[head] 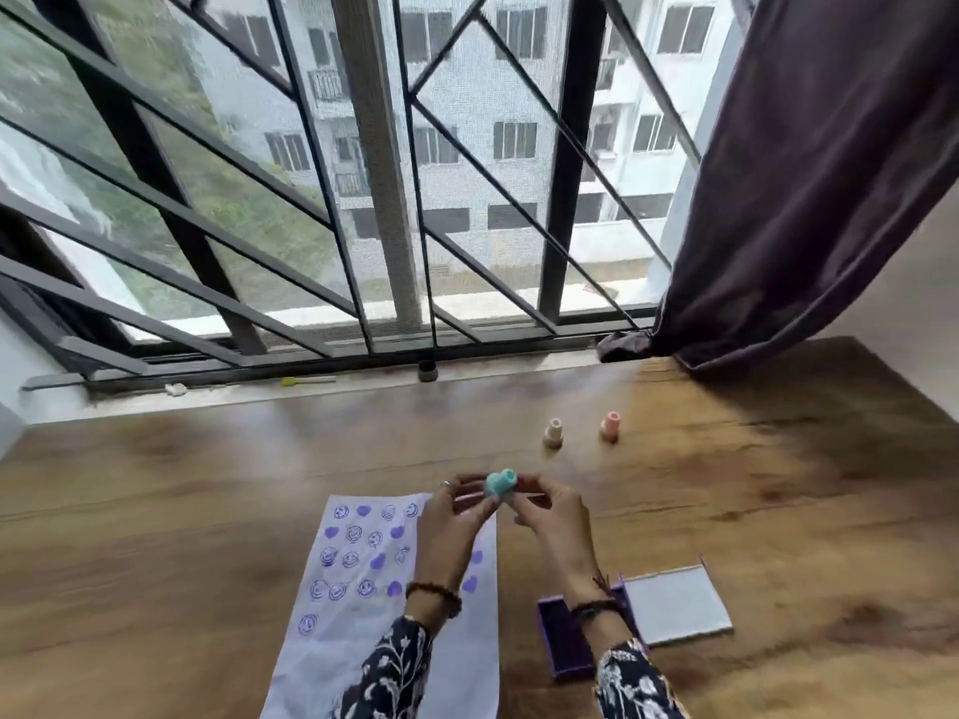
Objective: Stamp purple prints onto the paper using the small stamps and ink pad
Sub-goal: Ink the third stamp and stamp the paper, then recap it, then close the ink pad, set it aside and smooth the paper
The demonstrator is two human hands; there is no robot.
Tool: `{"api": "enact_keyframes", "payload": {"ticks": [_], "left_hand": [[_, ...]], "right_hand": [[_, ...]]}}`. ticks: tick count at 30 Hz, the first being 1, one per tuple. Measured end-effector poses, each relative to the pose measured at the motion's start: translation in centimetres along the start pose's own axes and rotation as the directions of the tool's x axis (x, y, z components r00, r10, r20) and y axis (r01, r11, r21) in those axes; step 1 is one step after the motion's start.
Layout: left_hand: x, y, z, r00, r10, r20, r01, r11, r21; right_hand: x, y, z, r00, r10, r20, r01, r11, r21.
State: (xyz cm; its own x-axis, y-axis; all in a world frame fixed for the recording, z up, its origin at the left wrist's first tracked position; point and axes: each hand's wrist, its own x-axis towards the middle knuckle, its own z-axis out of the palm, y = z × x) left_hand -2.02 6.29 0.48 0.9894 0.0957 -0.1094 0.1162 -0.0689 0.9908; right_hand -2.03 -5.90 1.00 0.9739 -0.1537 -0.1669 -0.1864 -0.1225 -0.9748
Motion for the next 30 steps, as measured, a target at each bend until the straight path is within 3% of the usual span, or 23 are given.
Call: {"api": "enact_keyframes", "payload": {"ticks": [3, 6, 11, 18, 23, 26, 30], "left_hand": [[3.5, 0.2, 0.9, 0.996, 0.072, -0.055, -0.056, 0.969, 0.242], [6.8, -0.4, 1.6, 0.983, 0.162, -0.089, -0.102, 0.876, 0.472], [10.8, -2.3, 2.2, 0.992, 0.118, -0.050, -0.046, 0.690, 0.723], [11.3, -2.9, 2.2, 0.996, 0.093, -0.011, -0.052, 0.641, 0.766], [5.7, -1.4, 1.5, 0.962, 0.273, 0.003, -0.212, 0.741, 0.637], [0.7, -1.7, 2.2, 0.943, 0.316, 0.107, -0.321, 0.770, 0.551], [-4.0, -2.7, 5.4, 0.904, 0.223, 0.366, -0.404, 0.727, 0.555]], "right_hand": [[3.1, 0.2, 0.7, 0.997, -0.018, -0.074, 0.013, 0.997, -0.078], [5.9, 0.5, 1.3, 0.992, -0.054, -0.116, 0.032, 0.982, -0.186], [8.9, 1.1, 2.3, 0.978, -0.134, -0.161, 0.073, 0.938, -0.338], [9.2, 1.4, 2.4, 0.981, -0.115, -0.155, 0.044, 0.916, -0.398], [5.5, 0.3, 0.6, 0.973, -0.108, -0.205, 0.044, 0.955, -0.292], [1.6, 0.1, -1.7, 0.959, -0.085, -0.271, 0.033, 0.982, -0.188], [-3.7, 1.7, -5.8, 0.917, -0.013, -0.398, -0.041, 0.991, -0.126]]}}
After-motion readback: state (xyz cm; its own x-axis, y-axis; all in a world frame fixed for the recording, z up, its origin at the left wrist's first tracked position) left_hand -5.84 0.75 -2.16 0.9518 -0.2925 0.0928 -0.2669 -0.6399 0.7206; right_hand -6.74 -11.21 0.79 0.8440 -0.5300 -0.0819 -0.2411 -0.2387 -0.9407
